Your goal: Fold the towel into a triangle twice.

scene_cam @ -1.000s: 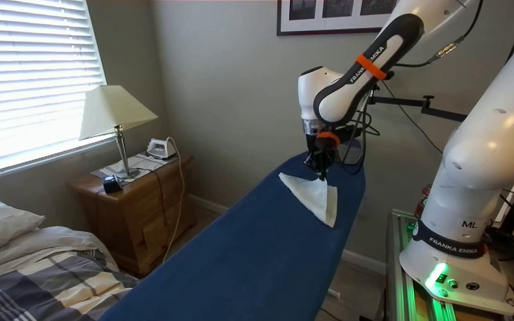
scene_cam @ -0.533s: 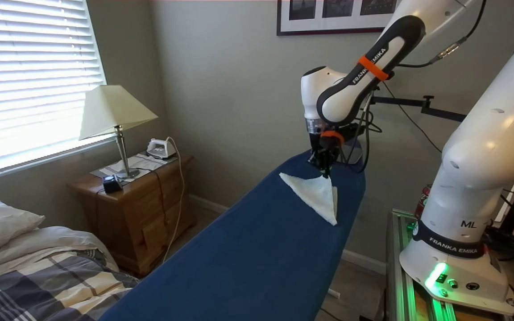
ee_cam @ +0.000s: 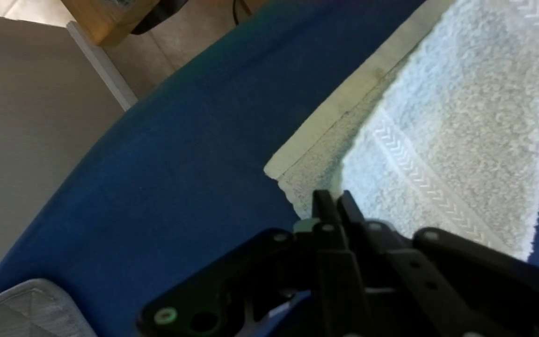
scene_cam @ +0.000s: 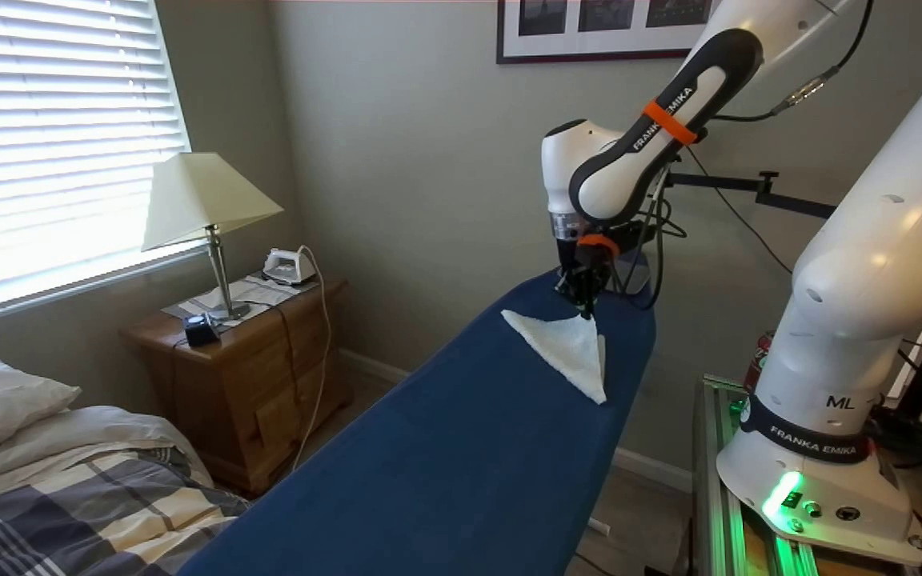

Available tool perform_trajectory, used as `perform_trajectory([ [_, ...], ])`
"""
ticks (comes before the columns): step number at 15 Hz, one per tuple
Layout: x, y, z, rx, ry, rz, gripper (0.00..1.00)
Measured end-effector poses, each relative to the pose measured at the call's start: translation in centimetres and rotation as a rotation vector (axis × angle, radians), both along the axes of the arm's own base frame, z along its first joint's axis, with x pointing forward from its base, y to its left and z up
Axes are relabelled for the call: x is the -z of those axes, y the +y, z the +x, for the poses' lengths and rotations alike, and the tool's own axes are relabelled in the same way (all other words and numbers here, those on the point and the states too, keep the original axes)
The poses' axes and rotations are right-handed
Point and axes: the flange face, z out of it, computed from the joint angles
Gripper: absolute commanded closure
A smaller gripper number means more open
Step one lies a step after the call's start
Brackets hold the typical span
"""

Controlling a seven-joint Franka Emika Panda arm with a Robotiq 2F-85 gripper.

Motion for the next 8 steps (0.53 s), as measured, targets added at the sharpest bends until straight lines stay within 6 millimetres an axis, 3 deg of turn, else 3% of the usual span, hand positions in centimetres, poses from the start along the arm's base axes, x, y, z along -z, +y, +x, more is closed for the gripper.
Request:
perform_trajectory([
  [8,0.35,-0.34,-0.21,0.008,0.009,0.002,0.98],
])
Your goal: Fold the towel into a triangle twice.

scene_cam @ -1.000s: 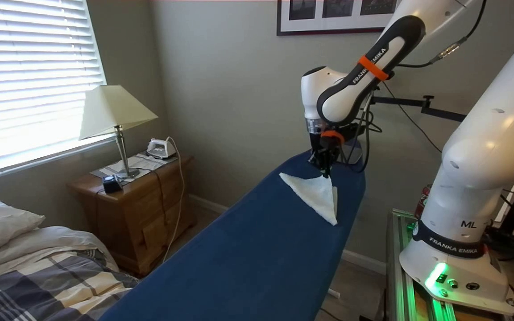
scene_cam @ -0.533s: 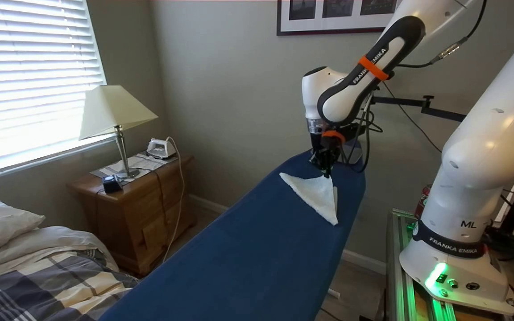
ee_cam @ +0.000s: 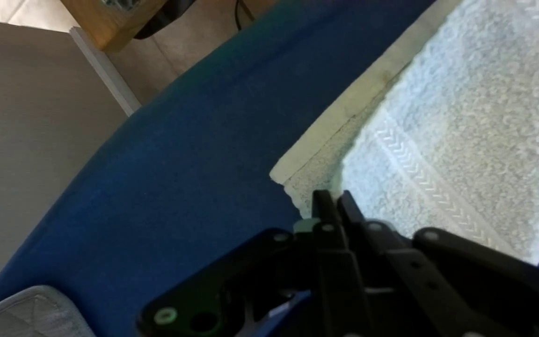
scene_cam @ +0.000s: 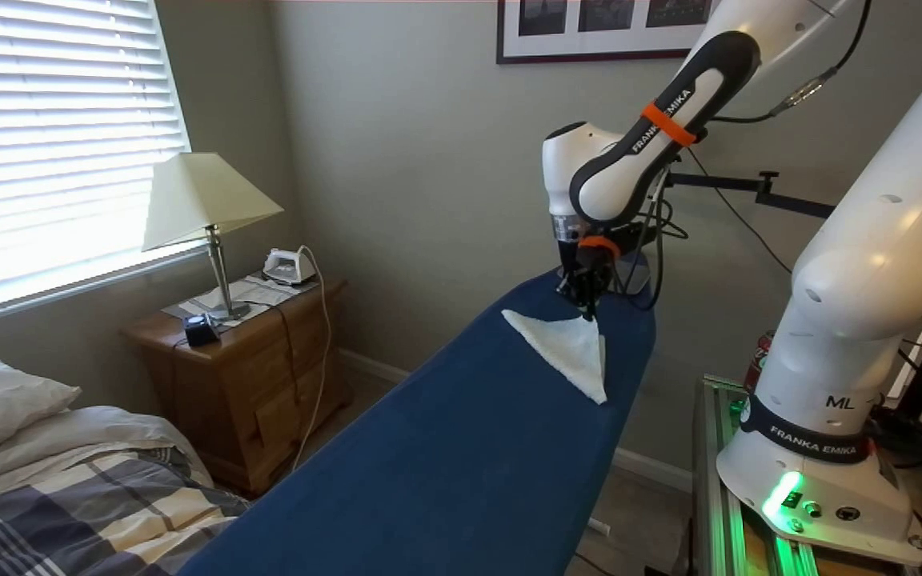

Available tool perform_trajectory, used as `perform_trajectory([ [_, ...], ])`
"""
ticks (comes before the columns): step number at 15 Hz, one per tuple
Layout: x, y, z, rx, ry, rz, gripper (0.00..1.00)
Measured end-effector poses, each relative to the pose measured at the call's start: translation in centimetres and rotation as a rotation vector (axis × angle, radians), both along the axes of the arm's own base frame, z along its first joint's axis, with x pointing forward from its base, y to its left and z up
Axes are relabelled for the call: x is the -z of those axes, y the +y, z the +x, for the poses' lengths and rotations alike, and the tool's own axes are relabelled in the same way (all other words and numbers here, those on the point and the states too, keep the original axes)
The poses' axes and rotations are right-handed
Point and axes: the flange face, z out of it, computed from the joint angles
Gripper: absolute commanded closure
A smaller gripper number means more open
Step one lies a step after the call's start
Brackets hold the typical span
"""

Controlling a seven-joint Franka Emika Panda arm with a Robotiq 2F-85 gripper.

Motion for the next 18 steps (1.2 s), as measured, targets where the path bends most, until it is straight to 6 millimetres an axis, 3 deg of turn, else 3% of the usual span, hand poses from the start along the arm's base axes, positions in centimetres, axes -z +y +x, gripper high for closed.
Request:
perform_trajectory([
  [4,0.00,-0.59,-0.26,0.003,0.003,-0.008,0.96],
  [5,0.00,-0.72,-0.32,0.004,0.004,-0.010,0.70],
  [7,0.03,-0.90,-0.43,0.008,0.007,-0.010,0.64],
  [15,-0.02,-0.97,-0.44,0.010,0.006,-0.009,0.07],
  [18,-0.45,-0.95,-0.04,0.004,-0.022,-0.015,0.00],
])
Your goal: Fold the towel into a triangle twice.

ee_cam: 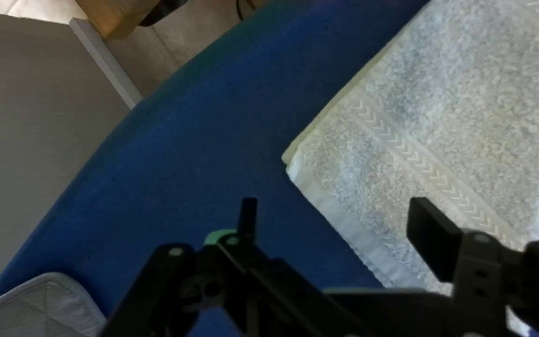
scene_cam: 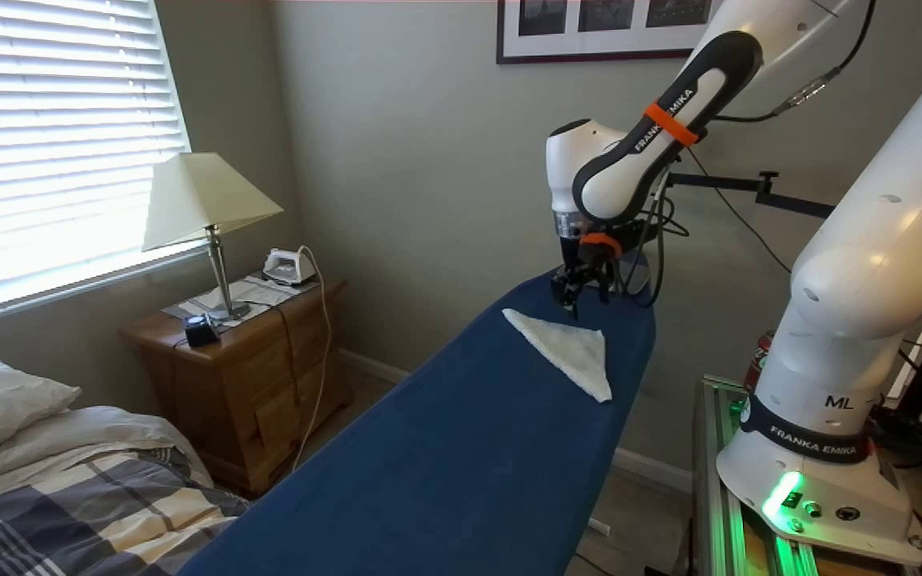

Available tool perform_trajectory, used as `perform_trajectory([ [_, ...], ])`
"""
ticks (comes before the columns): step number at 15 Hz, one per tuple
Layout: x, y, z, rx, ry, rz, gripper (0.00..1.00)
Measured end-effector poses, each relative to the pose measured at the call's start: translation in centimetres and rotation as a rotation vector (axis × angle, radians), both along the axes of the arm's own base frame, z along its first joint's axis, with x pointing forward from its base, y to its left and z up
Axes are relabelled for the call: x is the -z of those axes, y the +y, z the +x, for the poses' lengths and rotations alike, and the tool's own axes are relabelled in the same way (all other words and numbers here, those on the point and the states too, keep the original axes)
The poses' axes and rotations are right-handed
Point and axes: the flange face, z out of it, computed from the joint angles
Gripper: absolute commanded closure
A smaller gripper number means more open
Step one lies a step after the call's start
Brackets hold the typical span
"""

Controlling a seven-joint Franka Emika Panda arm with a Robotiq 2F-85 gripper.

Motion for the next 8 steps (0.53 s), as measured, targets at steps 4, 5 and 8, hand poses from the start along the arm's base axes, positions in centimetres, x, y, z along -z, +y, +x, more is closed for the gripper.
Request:
perform_trajectory([
  [4,-1.0,0.0,1.1,-0.017,-0.094,-0.015,0.00],
  [5,-1.2,0.0,1.3,-0.022,-0.118,-0.018,0.00],
  [8,-1.7,0.1,2.0,-0.033,-0.175,-0.022,0.00],
])
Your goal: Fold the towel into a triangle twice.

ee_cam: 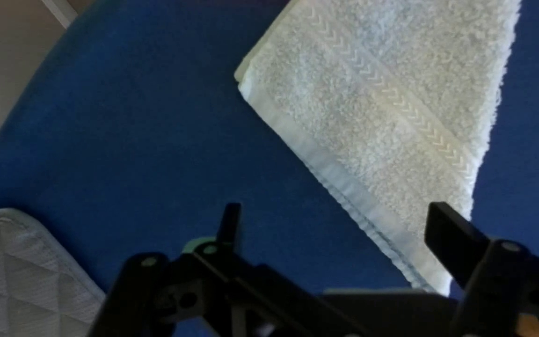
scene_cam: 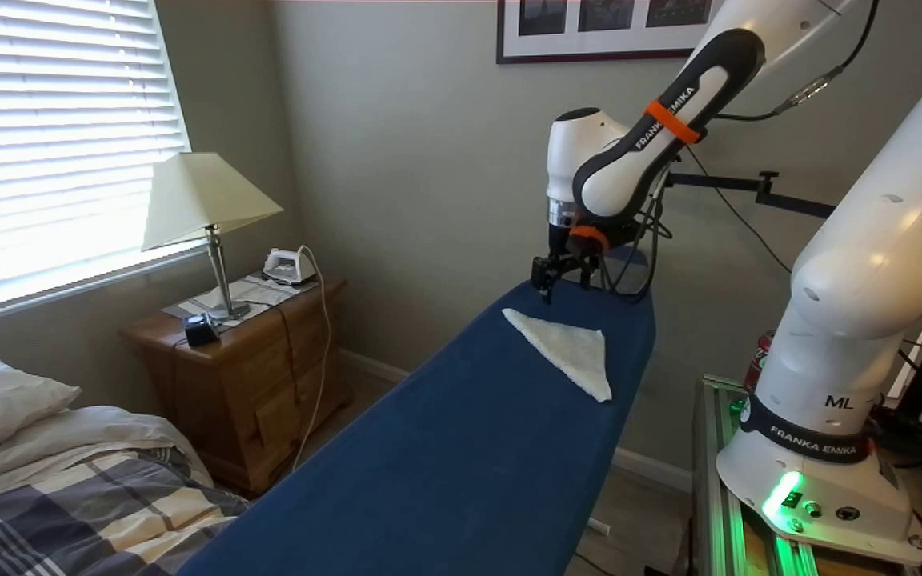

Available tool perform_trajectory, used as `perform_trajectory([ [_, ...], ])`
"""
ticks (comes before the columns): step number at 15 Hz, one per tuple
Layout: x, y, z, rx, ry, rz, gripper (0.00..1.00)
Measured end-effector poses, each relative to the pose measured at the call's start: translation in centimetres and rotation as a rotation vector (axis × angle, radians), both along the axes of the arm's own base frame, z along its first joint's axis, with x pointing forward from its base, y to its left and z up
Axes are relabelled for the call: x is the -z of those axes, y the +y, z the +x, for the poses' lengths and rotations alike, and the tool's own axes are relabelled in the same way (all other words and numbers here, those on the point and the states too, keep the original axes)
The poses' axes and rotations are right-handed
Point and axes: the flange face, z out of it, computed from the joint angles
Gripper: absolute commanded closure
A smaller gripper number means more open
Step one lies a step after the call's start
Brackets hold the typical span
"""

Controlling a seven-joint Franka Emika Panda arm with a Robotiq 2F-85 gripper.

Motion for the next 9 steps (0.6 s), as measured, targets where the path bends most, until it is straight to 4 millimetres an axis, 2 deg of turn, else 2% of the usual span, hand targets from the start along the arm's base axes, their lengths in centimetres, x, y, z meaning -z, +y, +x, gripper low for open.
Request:
perform_trajectory([
  [9,0.04,-0.18,0.28,0.001,-0.001,0.000,0.00],
])
